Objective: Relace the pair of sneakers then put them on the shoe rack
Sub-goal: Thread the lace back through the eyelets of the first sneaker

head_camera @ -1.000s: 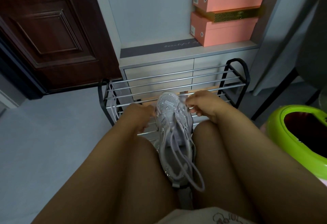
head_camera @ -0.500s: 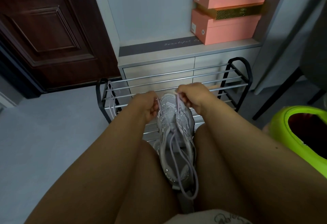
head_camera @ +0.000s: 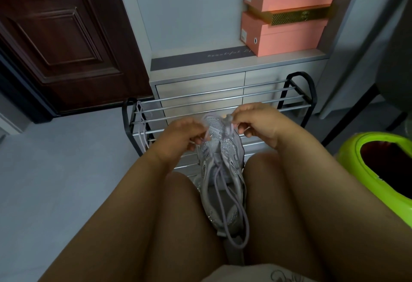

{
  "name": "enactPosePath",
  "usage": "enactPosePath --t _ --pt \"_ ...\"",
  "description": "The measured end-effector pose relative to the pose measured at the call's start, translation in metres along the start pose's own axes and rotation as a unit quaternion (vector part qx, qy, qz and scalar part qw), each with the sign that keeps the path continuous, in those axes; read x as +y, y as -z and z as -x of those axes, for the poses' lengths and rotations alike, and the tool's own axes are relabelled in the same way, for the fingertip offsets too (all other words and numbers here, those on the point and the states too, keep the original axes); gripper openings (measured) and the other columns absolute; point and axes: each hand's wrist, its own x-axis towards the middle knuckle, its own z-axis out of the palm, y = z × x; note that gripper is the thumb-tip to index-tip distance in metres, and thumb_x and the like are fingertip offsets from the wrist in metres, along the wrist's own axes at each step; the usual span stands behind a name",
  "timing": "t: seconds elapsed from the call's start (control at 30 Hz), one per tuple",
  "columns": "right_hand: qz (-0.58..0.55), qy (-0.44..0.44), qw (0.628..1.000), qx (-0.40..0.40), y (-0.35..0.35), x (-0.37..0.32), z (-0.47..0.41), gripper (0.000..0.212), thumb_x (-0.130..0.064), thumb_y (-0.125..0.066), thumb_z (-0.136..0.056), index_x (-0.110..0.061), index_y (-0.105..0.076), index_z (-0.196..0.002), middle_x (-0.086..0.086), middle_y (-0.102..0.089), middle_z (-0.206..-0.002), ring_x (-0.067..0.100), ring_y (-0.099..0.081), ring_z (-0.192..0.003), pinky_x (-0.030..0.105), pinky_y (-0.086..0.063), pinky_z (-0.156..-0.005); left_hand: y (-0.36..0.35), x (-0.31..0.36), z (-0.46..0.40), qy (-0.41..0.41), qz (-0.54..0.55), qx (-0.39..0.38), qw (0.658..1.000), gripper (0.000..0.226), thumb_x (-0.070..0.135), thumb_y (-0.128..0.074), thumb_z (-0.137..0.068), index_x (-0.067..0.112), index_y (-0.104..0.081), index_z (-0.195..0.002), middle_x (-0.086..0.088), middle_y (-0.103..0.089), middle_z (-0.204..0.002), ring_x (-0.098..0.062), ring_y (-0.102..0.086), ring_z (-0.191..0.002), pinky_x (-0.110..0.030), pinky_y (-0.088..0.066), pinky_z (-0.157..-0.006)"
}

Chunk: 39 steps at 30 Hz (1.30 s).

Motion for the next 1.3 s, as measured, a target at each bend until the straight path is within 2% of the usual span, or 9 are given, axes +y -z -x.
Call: enactPosePath --t 0.2,0.37,0.53,0.63,0.7,0.9,1.07,1.2,1.3 --pt "0.074 -0.025 0.997 0.015 0.004 -0.004 0.02 0.018 0.002 -0.054 -0.076 -0.009 -0.058 -0.062 0.008 -0.059 -0.064 0.016 -0.05 -0.056 0.024 -0.035 -0.051 0.001 0.007 0.026 -0.037 -0.036 -0.02 0.998 0.013 0.015 -0.064 -0.085 0.007 -0.061 -0.075 0.0 -0.064 -0.066 -0.01 -0.049 -0.057 -0.021 -0.041 -0.057" --pt "0.316 0.027 0.936 0.153 0.001 -0.003 0.026 0.016 -0.031 -0.065 -0.08 -0.017 -0.06 -0.082 -0.002 -0.061 -0.077 0.017 -0.055 -0.073 0.029 -0.042 -0.065 0.001 0.001 0.025 -0.019 -0.192 0.089 0.977 0.021 0.026 -0.059 -0.092 0.014 -0.066 -0.076 -0.001 -0.062 -0.065 -0.007 -0.054 -0.053 -0.03 -0.048 -0.06" --pt "0.282 0.112 0.953 -0.025 -0.012 -0.017 0.049 0.01 -0.024 -0.073 -0.078 -0.021 -0.065 -0.074 -0.011 -0.059 -0.068 0.002 -0.052 -0.061 0.019 -0.041 -0.061 -0.002 0.001 0.032 -0.074 -0.237 0.142 0.958 0.022 0.028 -0.058 -0.092 0.014 -0.062 -0.075 -0.003 -0.06 -0.065 -0.016 -0.056 -0.06 -0.037 -0.051 -0.062" --pt "0.394 0.129 0.907 -0.069 -0.031 -0.014 0.059 0.011 -0.032 -0.072 -0.078 -0.024 -0.067 -0.081 -0.015 -0.055 -0.065 -0.003 -0.049 -0.061 0.011 -0.034 -0.055 -0.006 0.0 0.039 -0.07 -0.228 0.145 0.96 0.024 0.03 -0.06 -0.09 0.015 -0.062 -0.071 0.0 -0.057 -0.06 -0.011 -0.052 -0.053 -0.031 -0.046 -0.055" --pt "0.475 0.137 0.868 -0.055 -0.041 -0.012 0.065 0.021 -0.041 -0.071 -0.075 -0.027 -0.066 -0.089 -0.013 -0.053 -0.07 0.002 -0.051 -0.069 0.018 -0.034 -0.056 -0.01 -0.005 0.043 -0.054 -0.224 0.114 0.966 0.02 0.027 -0.062 -0.087 0.013 -0.064 -0.074 -0.002 -0.06 -0.061 -0.01 -0.053 -0.053 -0.032 -0.048 -0.057" --pt "0.58 0.154 0.797 -0.072 -0.044 -0.012 0.068 0.033 -0.035 -0.061 -0.079 -0.033 -0.057 -0.111 -0.001 -0.05 -0.109 0.022 -0.052 -0.105 0.027 -0.037 -0.074 -0.008 -0.018 0.043 -0.064 -0.196 0.074 0.976 0.009 0.015 -0.074 -0.079 0.011 -0.066 -0.08 -0.017 -0.064 -0.075 -0.014 -0.054 -0.062 -0.031 -0.046 -0.061" --pt "0.543 0.119 0.826 -0.093 -0.035 -0.012 0.066 0.035 -0.027 -0.06 -0.078 -0.031 -0.062 -0.113 0.002 -0.05 -0.113 0.023 -0.051 -0.108 0.031 -0.045 -0.087 -0.011 -0.012 0.048 -0.105 -0.141 0.032 0.984 0.003 0.01 -0.066 -0.085 0.008 -0.064 -0.085 -0.008 -0.054 -0.071 -0.009 -0.047 -0.06 -0.024 -0.041 -0.058" --pt "0.535 0.123 0.831 -0.094 -0.034 -0.008 0.062 0.021 -0.03 -0.065 -0.075 -0.029 -0.068 -0.095 -0.002 -0.048 -0.101 0.018 -0.052 -0.1 0.026 -0.04 -0.075 -0.013 -0.01 0.051 -0.131 -0.118 0.017 0.984 0.021 0.013 -0.052 -0.094 0.003 -0.069 -0.085 0.014 -0.058 -0.059 0.003 -0.046 -0.053 -0.01 -0.037 -0.056" --pt "0.534 0.137 0.829 -0.092 -0.034 -0.002 0.061 0.021 -0.028 -0.068 -0.074 -0.03 -0.064 -0.095 -0.007 -0.039 -0.096 0.015 -0.046 -0.1 0.023 -0.031 -0.071 -0.012 -0.01 0.053 -0.152 -0.151 -0.014 0.977 0.021 0.01 -0.054 -0.094 0.002 -0.071 -0.086 -0.003 -0.068 -0.073 0.001 -0.052 -0.06 -0.01 -0.04 -0.058"
